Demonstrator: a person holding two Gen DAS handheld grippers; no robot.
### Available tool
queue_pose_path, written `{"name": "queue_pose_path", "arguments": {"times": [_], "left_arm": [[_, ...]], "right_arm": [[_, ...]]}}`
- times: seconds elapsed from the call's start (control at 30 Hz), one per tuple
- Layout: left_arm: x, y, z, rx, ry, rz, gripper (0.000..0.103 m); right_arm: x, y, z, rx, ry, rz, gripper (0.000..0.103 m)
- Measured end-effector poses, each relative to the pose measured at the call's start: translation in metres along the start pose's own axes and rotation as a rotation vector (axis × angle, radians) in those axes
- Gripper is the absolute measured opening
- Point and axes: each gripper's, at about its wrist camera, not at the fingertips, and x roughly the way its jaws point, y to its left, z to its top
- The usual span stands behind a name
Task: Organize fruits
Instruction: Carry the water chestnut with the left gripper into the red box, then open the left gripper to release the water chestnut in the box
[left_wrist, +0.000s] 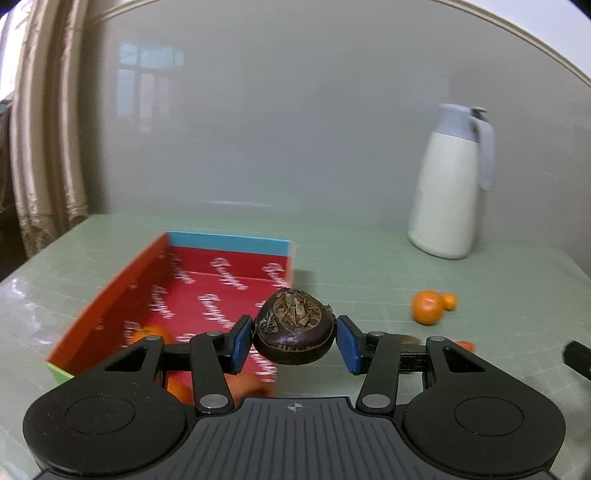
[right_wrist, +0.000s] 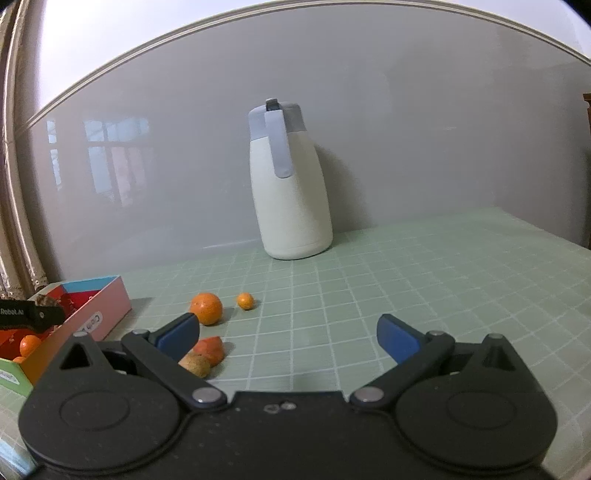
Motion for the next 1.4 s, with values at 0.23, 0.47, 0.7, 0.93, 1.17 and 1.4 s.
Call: {"name": "queue_pose_path", "arguments": {"times": [0.23, 0.47, 0.7, 0.93, 1.17, 1.4], "left_arm": [[0.011, 0.031, 0.001, -0.031, 0.011, 0.073, 0.049], [0.027, 0.049, -0.003, -0.060, 0.039, 0.119, 0.049], [0.044, 0.058, -0.010, -0.063, 0.083, 0.136, 0.049], [0.047, 0.054, -0.008, -0.034, 0.081, 0.145, 0.049], [0.046, 0.054, -0.008, -0.052, 0.086, 0.152, 0.049], [0.031, 0.053, -0.007, -0.057, 0.057, 0.139, 0.049]], "right_arm": [[0.002, 0.007, -0.001, -0.009, 0.005, 0.016, 0.103], [0.006, 0.015, 0.000, -0.016, 0.010, 0.030, 0.103], [0.007, 0.020, -0.001, -0.026, 0.015, 0.042, 0.103], [0.008, 0.024, -0.002, -0.027, 0.016, 0.048, 0.103], [0.008, 0.026, -0.001, -0.032, 0.016, 0.055, 0.103], [0.006, 0.025, -0.001, -0.028, 0.014, 0.058, 0.103]]}}
